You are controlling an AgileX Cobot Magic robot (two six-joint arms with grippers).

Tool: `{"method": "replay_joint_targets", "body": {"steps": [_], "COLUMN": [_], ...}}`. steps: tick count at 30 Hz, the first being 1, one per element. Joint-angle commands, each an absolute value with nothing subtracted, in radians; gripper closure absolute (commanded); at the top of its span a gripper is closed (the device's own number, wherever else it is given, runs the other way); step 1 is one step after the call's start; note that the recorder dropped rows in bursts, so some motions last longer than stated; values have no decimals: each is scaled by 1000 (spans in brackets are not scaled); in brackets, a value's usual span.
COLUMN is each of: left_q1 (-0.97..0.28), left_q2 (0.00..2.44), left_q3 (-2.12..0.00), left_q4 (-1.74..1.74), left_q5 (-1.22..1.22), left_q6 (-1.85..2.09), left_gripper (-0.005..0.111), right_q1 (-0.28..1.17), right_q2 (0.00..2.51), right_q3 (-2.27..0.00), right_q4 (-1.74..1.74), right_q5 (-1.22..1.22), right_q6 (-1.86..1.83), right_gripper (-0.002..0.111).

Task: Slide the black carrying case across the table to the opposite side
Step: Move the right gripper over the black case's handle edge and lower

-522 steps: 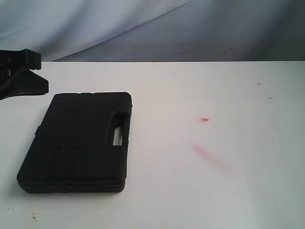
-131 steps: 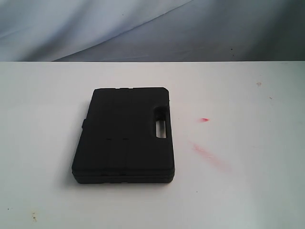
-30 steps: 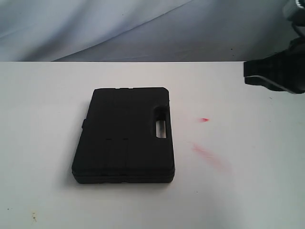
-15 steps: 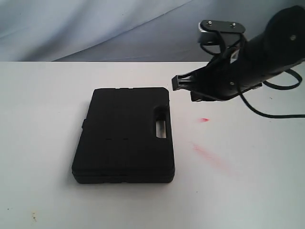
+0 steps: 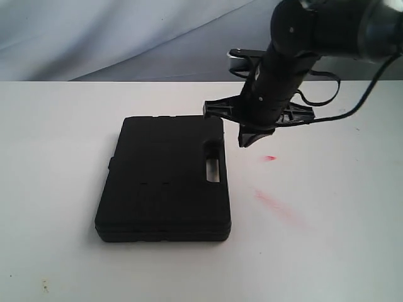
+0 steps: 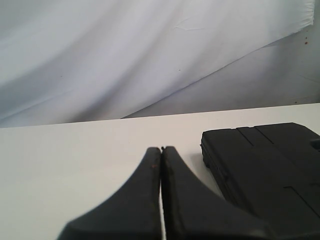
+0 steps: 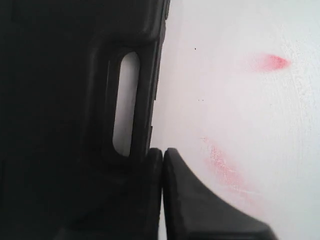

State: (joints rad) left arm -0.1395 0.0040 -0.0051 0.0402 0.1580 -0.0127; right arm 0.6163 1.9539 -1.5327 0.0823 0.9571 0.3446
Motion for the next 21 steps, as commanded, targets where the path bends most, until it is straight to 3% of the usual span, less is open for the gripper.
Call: {"method": "replay_joint_targets", "body": {"steps": [1, 5, 15, 21], "left_q1": [-138, -138, -138, -138], "left_q2": [0, 0, 0, 0], "left_q3": [0, 0, 0, 0], "left_q4": [32, 32, 32, 32], "left_q5": [147, 147, 147, 147], "left_q6": [-25, -25, -25, -25], "left_gripper": [107, 107, 107, 107], "right_q1": [631, 657, 652, 652], "right_q2": [2078, 2173, 2221, 2226], "right_q3": [-1727, -1874, -1882, -1882], "right_q4": [67, 45, -8, 0], "right_q5": [1097, 1145, 1095, 1076], "right_q6": [368, 372, 368, 374], "right_gripper": [108, 108, 107, 81]}}
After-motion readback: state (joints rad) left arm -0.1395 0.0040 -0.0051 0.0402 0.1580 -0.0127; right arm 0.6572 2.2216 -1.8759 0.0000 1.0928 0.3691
